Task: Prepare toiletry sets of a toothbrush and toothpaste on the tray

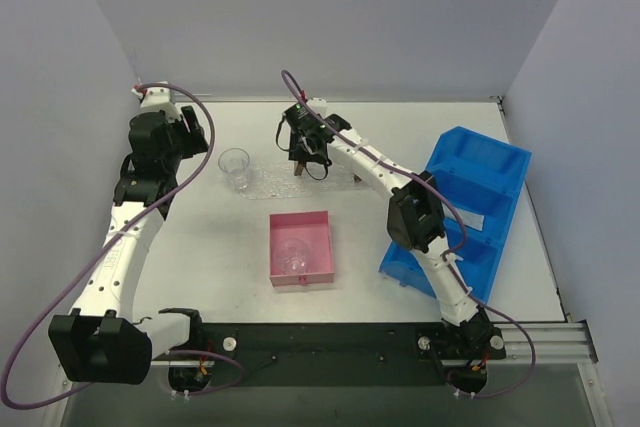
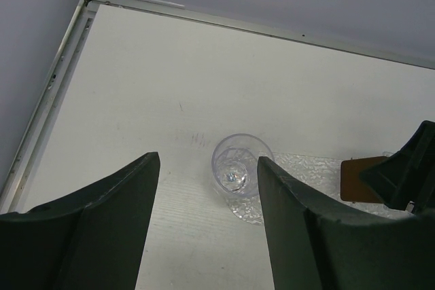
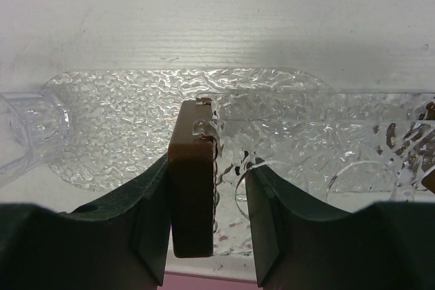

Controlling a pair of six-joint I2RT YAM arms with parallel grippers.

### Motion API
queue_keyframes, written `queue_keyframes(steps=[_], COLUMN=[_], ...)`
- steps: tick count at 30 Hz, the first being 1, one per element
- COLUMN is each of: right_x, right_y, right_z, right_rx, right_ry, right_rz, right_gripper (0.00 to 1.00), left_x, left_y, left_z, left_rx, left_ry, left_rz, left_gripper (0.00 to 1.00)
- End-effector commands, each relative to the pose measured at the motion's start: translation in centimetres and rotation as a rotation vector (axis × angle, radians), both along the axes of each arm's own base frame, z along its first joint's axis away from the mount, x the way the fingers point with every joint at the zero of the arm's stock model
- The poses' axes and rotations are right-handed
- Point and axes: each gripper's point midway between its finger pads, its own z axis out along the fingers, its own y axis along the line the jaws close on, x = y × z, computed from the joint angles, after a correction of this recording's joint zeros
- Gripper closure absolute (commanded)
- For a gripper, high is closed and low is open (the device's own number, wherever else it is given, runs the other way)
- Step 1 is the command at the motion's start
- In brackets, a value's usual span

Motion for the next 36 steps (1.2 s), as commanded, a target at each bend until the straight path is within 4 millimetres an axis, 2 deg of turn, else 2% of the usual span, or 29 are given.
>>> queue_keyframes(steps=[1, 9, 13, 27, 36], right_x=[1.2, 0.3, 0.1, 0.3, 0.4], right_y=[0.4, 1.6, 2.0, 2.3, 2.4], right_z=[2.4, 0.7, 0.1, -1.2, -1.8], right_rx=[0.014, 0.003, -0.010, -0.022, -0.021], right_ry=[-0.080, -0.056, -0.056, -0.042, -0.034], right_rz=[-0.042, -0.021, -0.016, -0.009, -0.004], right_gripper=[1.00, 1.00, 0.92, 0.83, 0.69], left_x=[0.5, 0.5, 0.5, 0.6, 0.5], left_y=[-0.1, -0.1, -0.1, -0.3, -0.4], left_z=[1.8, 1.7, 1.7, 1.6, 1.7], left_rx=[-0.021, -0.026, -0.026, -0.031, -0.034], left_ry=[-0.049, -0.046, -0.046, -0.048, -0.048], left_rz=[-0.009, -0.011, -0.014, -0.020, -0.026], left_gripper=[0.30, 0.30, 0.30, 0.31, 0.30])
